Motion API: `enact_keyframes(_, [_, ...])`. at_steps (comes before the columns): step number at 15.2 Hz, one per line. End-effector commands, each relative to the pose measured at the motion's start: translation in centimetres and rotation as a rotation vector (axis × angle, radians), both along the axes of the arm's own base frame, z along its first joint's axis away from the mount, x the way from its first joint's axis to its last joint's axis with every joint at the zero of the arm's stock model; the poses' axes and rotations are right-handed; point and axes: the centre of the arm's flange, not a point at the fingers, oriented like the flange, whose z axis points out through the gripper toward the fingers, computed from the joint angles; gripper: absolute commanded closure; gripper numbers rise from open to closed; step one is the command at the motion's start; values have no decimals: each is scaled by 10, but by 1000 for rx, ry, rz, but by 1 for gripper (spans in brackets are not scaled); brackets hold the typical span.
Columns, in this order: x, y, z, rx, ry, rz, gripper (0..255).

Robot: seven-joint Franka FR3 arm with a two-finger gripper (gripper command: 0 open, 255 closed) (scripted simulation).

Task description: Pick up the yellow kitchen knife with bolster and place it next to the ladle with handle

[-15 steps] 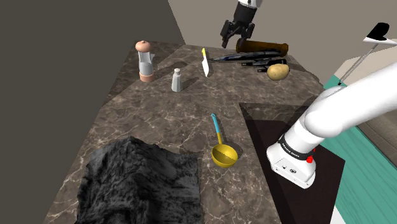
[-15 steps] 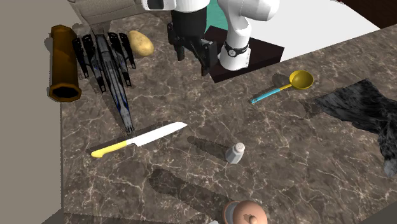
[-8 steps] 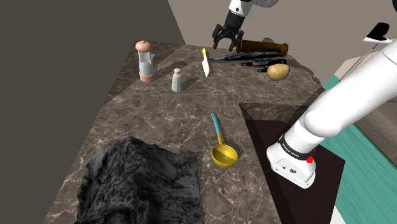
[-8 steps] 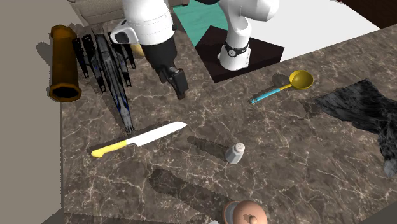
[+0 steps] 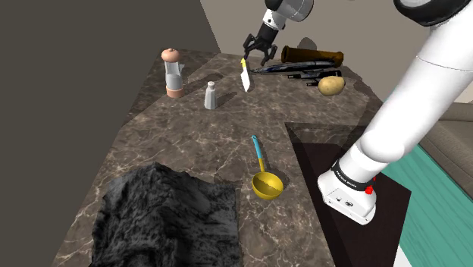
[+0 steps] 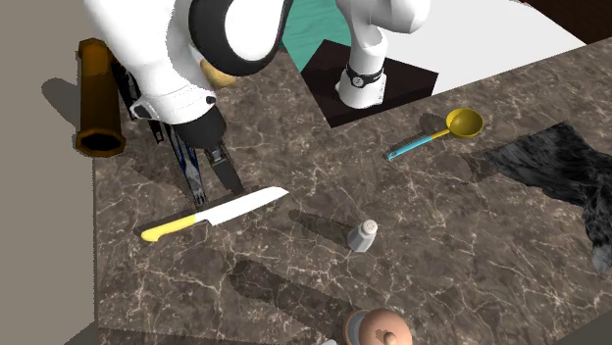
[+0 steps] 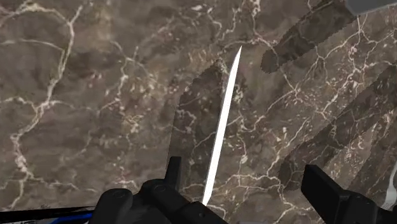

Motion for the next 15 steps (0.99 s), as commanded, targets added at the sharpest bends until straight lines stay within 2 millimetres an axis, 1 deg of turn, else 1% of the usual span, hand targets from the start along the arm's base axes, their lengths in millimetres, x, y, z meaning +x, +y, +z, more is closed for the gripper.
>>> enact_keyframes(1, [17,-16,-21,34,-2,-40,0])
enact_keyframes(5, [47,-44,-54,96,-4,-112,0])
enact_keyframes(12, [53,-31,-88,96,-4,-112,0])
enact_keyframes(15, [53,-30,-91,96,-4,-112,0])
